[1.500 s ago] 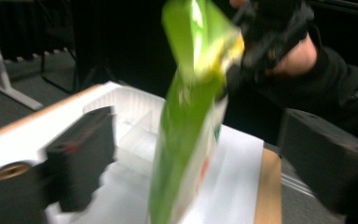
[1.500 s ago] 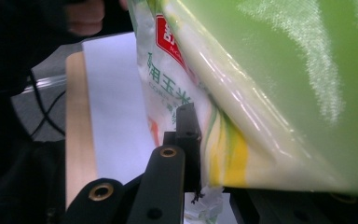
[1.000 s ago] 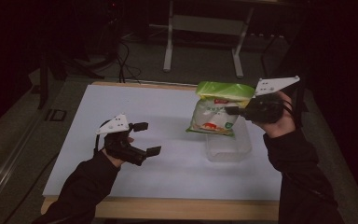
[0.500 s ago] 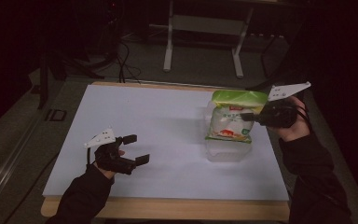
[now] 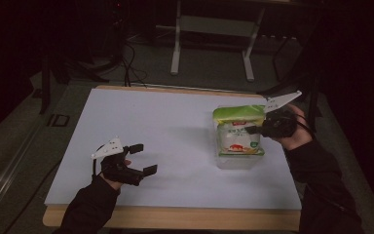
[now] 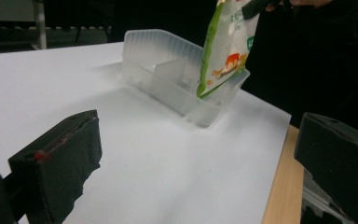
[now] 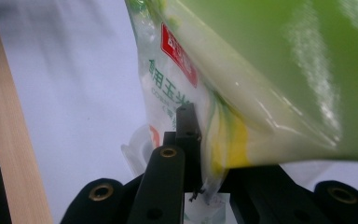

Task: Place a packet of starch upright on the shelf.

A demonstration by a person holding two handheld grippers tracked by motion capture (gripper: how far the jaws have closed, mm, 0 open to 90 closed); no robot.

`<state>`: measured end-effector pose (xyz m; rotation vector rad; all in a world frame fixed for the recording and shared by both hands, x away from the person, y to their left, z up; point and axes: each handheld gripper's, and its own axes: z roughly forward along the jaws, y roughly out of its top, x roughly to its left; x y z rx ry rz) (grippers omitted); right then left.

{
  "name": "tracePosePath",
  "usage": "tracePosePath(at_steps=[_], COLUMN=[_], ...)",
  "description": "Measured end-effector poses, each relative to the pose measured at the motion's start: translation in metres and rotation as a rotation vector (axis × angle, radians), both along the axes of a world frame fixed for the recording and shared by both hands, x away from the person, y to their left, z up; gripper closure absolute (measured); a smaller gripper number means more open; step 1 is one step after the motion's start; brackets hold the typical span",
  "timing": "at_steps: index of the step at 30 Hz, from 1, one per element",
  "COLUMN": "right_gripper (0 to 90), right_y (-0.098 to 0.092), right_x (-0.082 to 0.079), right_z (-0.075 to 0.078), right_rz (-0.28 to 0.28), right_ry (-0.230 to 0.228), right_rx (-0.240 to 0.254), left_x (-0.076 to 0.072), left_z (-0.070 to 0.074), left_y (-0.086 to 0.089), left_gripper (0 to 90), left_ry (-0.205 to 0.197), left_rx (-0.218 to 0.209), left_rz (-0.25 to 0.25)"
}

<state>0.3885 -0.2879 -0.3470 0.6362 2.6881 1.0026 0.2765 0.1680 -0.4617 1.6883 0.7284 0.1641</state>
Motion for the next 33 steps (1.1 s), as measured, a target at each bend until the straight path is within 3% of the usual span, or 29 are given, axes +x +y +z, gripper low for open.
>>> tracePosePath(at_steps=[3, 6, 7, 8, 10, 12, 14, 21, 26, 31, 33], right_gripper=[85.6, 85.6, 85.6, 85.6, 85.6, 85.6, 85.7, 85.6, 83.0, 76.5, 65.5], right_y=[0.0, -0.005, -0.005, -0.011, -0.014, -0.027, -0.033, -0.044, -0.044, -0.045, -0.048], right_x=[0.001, 0.003, 0.003, 0.004, 0.004, 0.003, 0.003, 0.006, 0.003, 0.001, 0.0], right_z=[-0.006, -0.025, -0.025, -0.039, -0.043, -0.053, -0.058, -0.077, -0.078, -0.078, -0.076], right_rz=[-0.003, -0.022, -0.022, -0.028, -0.032, -0.049, -0.064, -0.109, -0.117, -0.143, -0.182], right_ry=[0.01, 0.036, 0.036, 0.057, 0.064, 0.071, 0.076, 0.093, 0.082, 0.071, 0.053], right_rx=[0.009, 0.048, 0.048, 0.082, 0.098, 0.165, 0.183, 0.19, 0.185, 0.194, 0.198], left_x=[0.0, 0.0, 0.0, 0.001, 0.001, 0.002, 0.002, 0.002, 0.003, 0.002, 0.0], left_z=[-0.002, -0.006, -0.006, -0.007, -0.008, -0.009, -0.01, -0.015, -0.017, -0.019, -0.018], left_y=[0.0, 0.0, 0.0, 0.0, 0.0, 0.0, -0.001, -0.004, -0.006, -0.008, -0.009], left_gripper=[1.2, 1.2, 1.2, 1.2, 1.2, 1.2, 1.2, 1.2, 1.2, 1.2, 1.2], left_ry=[0.0, 0.008, 0.008, 0.01, 0.011, 0.011, 0.012, 0.012, 0.013, 0.012, 0.0], left_rx=[0.002, 0.002, 0.002, 0.007, 0.009, 0.01, 0.013, 0.035, 0.039, 0.054, 0.064], left_rz=[0.003, 0.007, 0.007, 0.007, 0.008, 0.012, 0.011, 0.0, 0.001, -0.007, -0.009])
